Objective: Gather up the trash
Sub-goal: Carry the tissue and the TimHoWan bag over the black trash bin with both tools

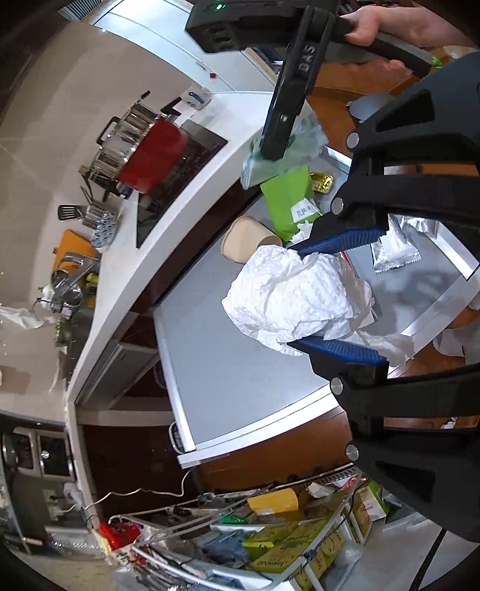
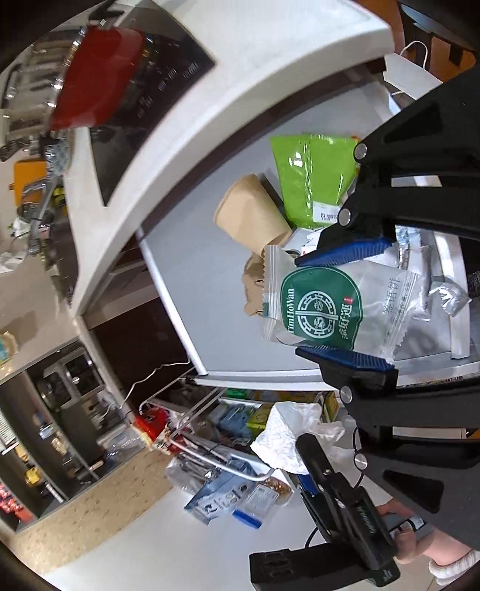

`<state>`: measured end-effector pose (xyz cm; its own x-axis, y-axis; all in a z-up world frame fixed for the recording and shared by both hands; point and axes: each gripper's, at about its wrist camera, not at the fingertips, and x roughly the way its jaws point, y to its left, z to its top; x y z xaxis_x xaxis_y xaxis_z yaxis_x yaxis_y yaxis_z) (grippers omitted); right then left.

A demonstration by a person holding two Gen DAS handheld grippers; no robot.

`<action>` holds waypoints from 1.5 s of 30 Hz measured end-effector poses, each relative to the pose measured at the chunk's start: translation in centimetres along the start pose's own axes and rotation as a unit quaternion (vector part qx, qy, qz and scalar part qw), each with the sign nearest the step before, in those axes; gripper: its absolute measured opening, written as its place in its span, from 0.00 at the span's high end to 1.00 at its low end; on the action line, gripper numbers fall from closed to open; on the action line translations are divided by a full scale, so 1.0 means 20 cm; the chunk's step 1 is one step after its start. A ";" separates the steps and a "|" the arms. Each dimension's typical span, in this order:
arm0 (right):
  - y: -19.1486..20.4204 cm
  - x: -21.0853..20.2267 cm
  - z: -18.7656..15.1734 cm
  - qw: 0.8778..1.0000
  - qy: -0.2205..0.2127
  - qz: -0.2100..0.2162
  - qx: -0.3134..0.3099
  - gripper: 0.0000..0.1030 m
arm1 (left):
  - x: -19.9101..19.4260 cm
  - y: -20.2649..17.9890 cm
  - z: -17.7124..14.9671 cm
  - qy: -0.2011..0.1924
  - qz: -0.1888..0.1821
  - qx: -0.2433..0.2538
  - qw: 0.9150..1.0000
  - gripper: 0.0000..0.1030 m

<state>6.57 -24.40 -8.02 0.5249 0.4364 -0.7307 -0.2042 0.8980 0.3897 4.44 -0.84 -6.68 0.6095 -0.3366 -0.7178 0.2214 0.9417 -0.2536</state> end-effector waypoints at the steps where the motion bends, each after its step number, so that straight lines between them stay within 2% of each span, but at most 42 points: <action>1: 0.00 -0.03 -0.01 1.000 -0.004 0.000 -0.002 0.60 | -0.02 -0.02 0.00 -0.003 0.003 -0.001 1.000 0.58; 16: -0.05 -0.43 -0.25 0.999 -0.030 0.009 -0.020 0.60 | -0.25 -0.26 -0.17 -0.025 0.016 0.021 0.999 0.58; 27: -0.10 -0.52 -0.42 0.999 -0.017 0.015 -0.031 0.60 | -0.31 -0.39 -0.30 -0.022 0.021 0.034 0.999 0.58; 35: -0.12 -0.54 -0.61 0.999 0.015 0.019 -0.043 0.60 | -0.28 -0.53 -0.52 0.017 0.016 0.074 0.997 0.58; 39: -0.16 -0.49 -0.76 0.998 0.050 0.011 -0.047 0.60 | -0.22 -0.62 -0.69 0.048 0.024 0.109 0.993 0.58; 45: -0.28 -0.38 -0.98 0.994 0.104 -0.003 -0.027 0.60 | -0.11 -0.70 -0.92 0.100 0.025 0.130 0.986 0.58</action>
<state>-12.56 -31.65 -15.62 0.3442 0.4287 -0.8353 -0.2484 0.8995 0.3594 -14.01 -13.11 -13.52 0.4686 -0.2578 -0.8449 0.3976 0.9157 -0.0589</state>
